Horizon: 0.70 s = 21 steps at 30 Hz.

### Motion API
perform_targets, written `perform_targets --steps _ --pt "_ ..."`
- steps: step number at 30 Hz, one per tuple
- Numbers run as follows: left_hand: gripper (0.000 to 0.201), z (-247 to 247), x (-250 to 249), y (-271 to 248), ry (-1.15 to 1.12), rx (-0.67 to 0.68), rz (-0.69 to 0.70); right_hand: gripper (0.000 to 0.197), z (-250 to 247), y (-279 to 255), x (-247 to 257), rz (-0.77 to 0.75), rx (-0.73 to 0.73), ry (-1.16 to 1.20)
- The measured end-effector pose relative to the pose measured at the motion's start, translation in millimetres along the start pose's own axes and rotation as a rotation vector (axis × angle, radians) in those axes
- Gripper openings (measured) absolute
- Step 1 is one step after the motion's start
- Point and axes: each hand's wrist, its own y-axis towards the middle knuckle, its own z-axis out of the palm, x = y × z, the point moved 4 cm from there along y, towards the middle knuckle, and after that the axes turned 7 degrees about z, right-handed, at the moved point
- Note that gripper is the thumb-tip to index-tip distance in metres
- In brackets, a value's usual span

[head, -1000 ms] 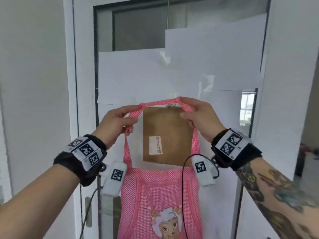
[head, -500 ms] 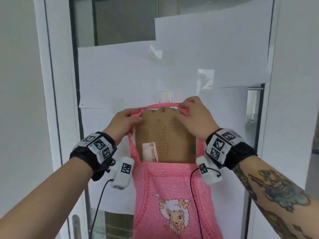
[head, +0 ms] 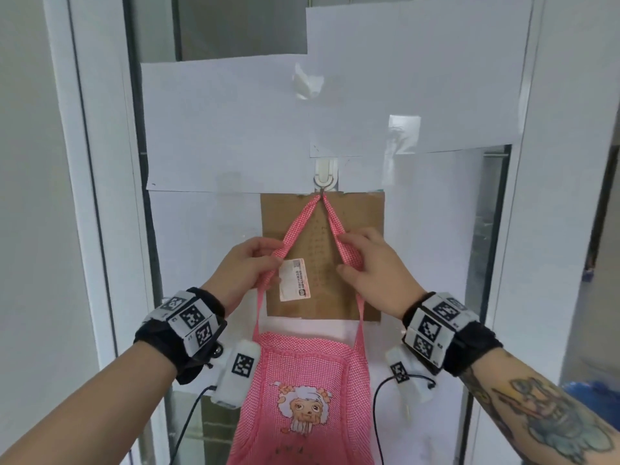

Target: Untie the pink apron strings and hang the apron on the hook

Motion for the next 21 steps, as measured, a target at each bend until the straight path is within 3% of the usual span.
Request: perform_targets --steps 9,17,21 --pt "0.030 -2 17 -15 -0.047 -0.013 -0.030 0.058 21 -10 -5 0.080 0.059 0.095" --pt "0.020 -8 26 -23 0.020 -0.029 -0.036 0.035 22 -14 -6 0.132 0.027 0.177" --pt "0.020 -16 24 -47 0.049 -0.039 -0.016 0.025 10 -34 -3 0.134 -0.067 0.244"
